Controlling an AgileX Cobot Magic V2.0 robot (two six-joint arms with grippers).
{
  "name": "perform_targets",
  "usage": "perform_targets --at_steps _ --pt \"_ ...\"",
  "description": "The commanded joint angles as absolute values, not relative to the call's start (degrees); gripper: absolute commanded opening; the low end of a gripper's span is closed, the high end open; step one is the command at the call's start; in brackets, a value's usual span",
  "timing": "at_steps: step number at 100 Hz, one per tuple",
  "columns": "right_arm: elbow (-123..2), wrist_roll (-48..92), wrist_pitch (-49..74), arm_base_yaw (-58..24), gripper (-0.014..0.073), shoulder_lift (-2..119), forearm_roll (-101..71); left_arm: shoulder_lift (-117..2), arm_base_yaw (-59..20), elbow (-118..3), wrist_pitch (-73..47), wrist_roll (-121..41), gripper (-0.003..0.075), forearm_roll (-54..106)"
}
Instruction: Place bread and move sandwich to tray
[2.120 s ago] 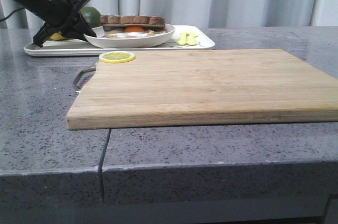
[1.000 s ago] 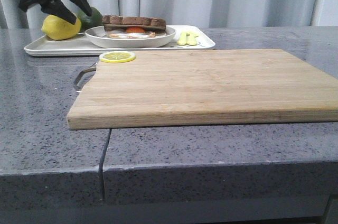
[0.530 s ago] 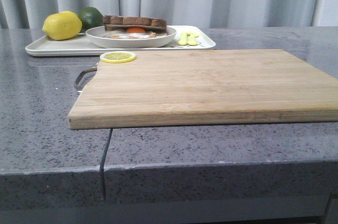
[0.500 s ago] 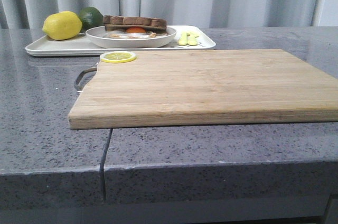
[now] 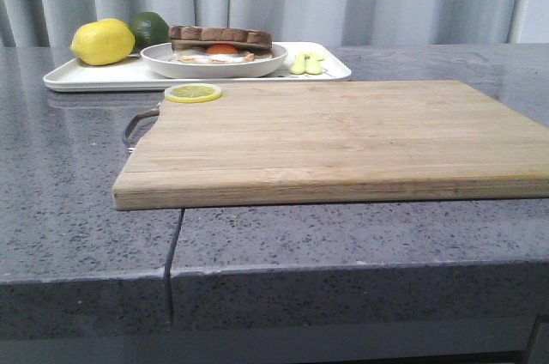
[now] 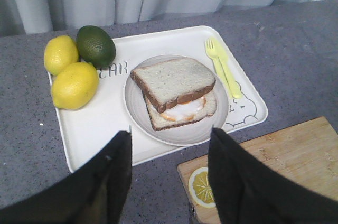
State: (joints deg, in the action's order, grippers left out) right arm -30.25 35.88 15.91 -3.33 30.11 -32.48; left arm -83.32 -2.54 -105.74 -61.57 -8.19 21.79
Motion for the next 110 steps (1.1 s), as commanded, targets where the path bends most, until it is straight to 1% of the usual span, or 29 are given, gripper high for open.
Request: perform_targets --at_steps 1,14,33,42,52,71,95,110 --pt "-31.72 36.34 12.70 -2.88 0.0414 30.06 -33.64 -74.13 -2.90 -99.77 -54.12 -9.92 0.0316 23.21" --pt "-31.72 36.34 12.70 -2.88 0.0414 30.06 -34.28 -62.28 -2.90 -84.54 -44.43 -10.91 0.0316 23.34" --pt "-31.72 36.34 12.70 -2.88 0.0414 30.06 -34.80 -43.19 -2.90 -58.93 -29.38 -11.29 0.0316 23.44" --pt "-31.72 36.34 12.70 -2.88 0.0414 30.06 -34.80 -34.25 -2.90 -49.59 -23.43 -11.29 0.0316 23.44" --pt "-31.39 36.34 12.35 -2.88 0.0414 29.58 -34.80 -26.21 -2.90 -40.79 -20.21 -11.29 0.0316 23.44" --pt "-27.26 36.38 10.20 -2.88 0.0411 23.82 -34.80 -17.02 -2.90 -31.93 -20.18 -10.91 0.0316 24.00" --pt "-19.40 36.38 10.13 -2.94 0.0411 11.72 -34.80 -10.99 -2.90 -24.75 -15.89 -10.91 0.0316 24.00" --pt "-17.23 36.38 9.95 -2.94 0.0411 8.80 -34.80 -10.09 -2.90 -22.47 -15.88 -10.91 0.0316 25.41"
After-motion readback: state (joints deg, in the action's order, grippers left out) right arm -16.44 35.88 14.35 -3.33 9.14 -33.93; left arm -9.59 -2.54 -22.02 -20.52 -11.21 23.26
